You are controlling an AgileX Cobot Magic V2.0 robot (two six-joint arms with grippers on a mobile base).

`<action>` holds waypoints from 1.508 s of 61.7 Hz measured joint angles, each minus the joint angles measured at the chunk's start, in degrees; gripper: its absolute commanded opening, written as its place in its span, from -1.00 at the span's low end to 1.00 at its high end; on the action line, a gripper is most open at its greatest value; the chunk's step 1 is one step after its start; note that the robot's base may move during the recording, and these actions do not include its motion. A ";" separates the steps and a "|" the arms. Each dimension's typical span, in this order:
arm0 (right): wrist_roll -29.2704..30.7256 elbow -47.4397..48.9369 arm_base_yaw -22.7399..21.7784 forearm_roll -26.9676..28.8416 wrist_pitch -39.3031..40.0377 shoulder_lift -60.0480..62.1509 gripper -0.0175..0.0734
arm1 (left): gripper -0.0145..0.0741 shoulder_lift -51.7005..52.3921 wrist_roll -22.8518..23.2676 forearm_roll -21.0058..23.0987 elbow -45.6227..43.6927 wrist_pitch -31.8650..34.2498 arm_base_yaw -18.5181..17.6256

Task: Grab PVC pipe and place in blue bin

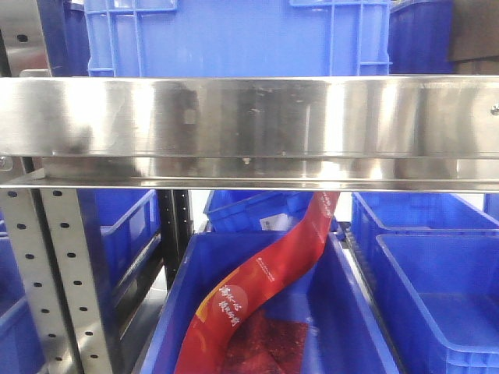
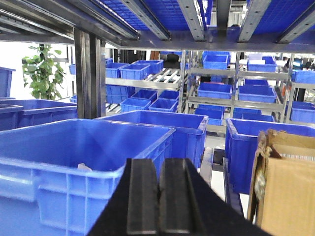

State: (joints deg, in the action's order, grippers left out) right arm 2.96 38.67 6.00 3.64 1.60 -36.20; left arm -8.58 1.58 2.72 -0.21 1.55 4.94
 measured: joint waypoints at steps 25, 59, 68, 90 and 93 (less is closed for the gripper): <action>0.00 -13.84 -0.43 0.00 -2.30 17.44 -0.99 | -0.92 0.00 0.00 0.00 0.09 0.00 0.00; 0.00 -16.37 -9.09 0.00 -12.83 29.87 -0.99 | -0.92 0.00 0.00 0.00 0.09 0.00 0.00; 0.00 -19.19 -9.09 0.00 -9.56 31.04 -0.99 | -0.92 0.00 0.00 0.00 0.09 0.00 0.00; 0.00 -26.47 -13.03 0.00 1.03 34.19 -0.99 | -0.92 0.00 0.00 0.00 0.09 0.00 0.00; 0.00 -27.04 -13.38 0.00 1.36 35.09 -0.99 | -0.92 0.00 0.00 0.00 0.09 0.00 0.00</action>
State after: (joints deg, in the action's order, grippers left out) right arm 2.96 11.62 -7.38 3.64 2.96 -1.12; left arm -8.58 1.58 2.72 -0.12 1.55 4.94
